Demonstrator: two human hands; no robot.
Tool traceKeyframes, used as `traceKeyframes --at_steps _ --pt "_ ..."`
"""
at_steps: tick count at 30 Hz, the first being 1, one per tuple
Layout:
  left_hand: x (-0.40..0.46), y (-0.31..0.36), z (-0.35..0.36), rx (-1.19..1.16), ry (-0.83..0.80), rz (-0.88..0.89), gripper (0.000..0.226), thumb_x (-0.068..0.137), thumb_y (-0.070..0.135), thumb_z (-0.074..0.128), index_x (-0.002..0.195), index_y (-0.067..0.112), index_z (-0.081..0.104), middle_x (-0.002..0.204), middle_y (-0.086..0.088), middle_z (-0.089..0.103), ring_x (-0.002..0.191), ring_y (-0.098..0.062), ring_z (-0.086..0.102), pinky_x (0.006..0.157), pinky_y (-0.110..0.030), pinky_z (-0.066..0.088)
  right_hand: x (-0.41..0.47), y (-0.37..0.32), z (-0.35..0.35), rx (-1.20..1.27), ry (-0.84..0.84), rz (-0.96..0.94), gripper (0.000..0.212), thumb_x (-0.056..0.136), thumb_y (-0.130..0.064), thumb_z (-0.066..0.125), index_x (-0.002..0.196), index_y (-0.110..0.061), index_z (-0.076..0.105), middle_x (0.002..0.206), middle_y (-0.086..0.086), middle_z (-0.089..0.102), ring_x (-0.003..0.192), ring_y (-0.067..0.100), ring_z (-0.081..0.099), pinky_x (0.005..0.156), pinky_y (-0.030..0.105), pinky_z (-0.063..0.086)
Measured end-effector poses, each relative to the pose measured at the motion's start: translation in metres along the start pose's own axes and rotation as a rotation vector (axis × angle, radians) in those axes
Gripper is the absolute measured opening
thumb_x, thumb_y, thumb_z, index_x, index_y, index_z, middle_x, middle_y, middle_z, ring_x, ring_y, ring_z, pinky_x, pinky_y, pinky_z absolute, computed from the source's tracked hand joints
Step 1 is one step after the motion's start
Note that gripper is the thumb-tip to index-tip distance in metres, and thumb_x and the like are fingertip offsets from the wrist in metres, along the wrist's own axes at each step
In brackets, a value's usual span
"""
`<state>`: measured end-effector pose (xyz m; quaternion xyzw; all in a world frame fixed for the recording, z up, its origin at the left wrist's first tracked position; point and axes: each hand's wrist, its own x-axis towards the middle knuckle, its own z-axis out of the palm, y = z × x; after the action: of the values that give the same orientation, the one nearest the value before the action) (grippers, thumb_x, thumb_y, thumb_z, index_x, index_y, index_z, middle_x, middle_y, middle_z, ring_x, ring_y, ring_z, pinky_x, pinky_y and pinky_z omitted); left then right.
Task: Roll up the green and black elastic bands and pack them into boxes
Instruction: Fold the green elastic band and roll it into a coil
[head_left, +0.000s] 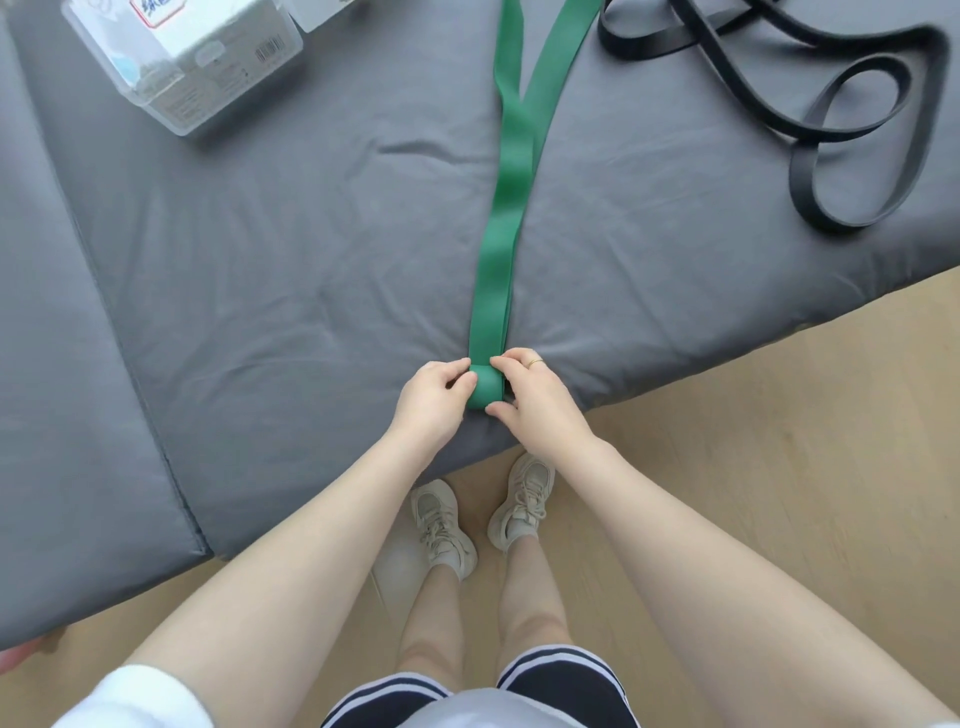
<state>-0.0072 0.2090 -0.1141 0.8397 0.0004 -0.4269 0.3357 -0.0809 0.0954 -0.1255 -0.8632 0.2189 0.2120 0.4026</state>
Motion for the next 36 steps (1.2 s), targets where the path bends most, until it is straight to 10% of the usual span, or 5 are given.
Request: traceKeyframes --at_steps 8,16,26,31,36 --pt "0.005 0.011 0.004 -0.038 0.066 0.005 0.036 0.095 0.027 0.047 0.128 0.014 0.053 0.127 -0.003 0.056 0.114 -0.018 0.055 0.1 -0.027 0.039 -0.002 -0.005 -0.006 0.125 0.07 0.001 0.038 0.09 -0.014 0.057 0.127 -0.012 0.048 0.12 0.008 0.054 0.101 0.021 0.056 0.088 0.026 0.038" --pt "0.015 0.015 -0.016 -0.001 -0.069 0.027 0.038 0.097 0.033 0.037 0.099 0.014 0.069 0.095 -0.009 0.068 0.094 -0.026 0.061 0.091 -0.045 0.049 0.013 -0.013 -0.016 0.109 0.066 0.084 0.037 0.095 -0.023 0.047 0.129 -0.008 0.051 0.115 0.015 0.063 0.111 0.028 0.053 0.091 0.028 0.034" --pt "0.018 0.015 -0.021 -0.034 -0.088 0.173 0.04 0.088 0.012 0.056 0.125 0.024 0.058 0.101 0.005 0.068 0.085 -0.015 0.062 0.091 -0.03 0.047 0.037 -0.015 -0.025 0.427 0.173 0.389 0.03 0.086 -0.034 0.06 0.099 -0.018 0.039 0.097 0.014 0.066 0.077 0.027 0.066 0.077 0.046 0.054" --pt "0.026 0.029 -0.016 -0.064 0.01 0.104 0.031 0.091 0.02 0.053 0.121 0.018 0.062 0.117 0.002 0.067 0.108 -0.015 0.06 0.097 -0.034 0.047 0.034 -0.015 -0.033 0.137 0.382 0.134 0.018 0.088 -0.027 0.06 0.089 -0.009 0.061 0.086 0.003 0.059 0.086 0.024 0.057 0.079 0.04 0.045" --pt "0.035 0.042 -0.014 -0.104 0.067 0.023 0.035 0.089 0.026 0.057 0.121 0.014 0.061 0.116 -0.004 0.067 0.105 -0.021 0.062 0.093 -0.041 0.05 0.026 0.001 -0.025 0.138 0.272 -0.029 0.045 0.08 -0.021 0.071 0.121 -0.008 0.057 0.124 0.006 0.057 0.108 0.021 0.059 0.091 0.038 0.048"
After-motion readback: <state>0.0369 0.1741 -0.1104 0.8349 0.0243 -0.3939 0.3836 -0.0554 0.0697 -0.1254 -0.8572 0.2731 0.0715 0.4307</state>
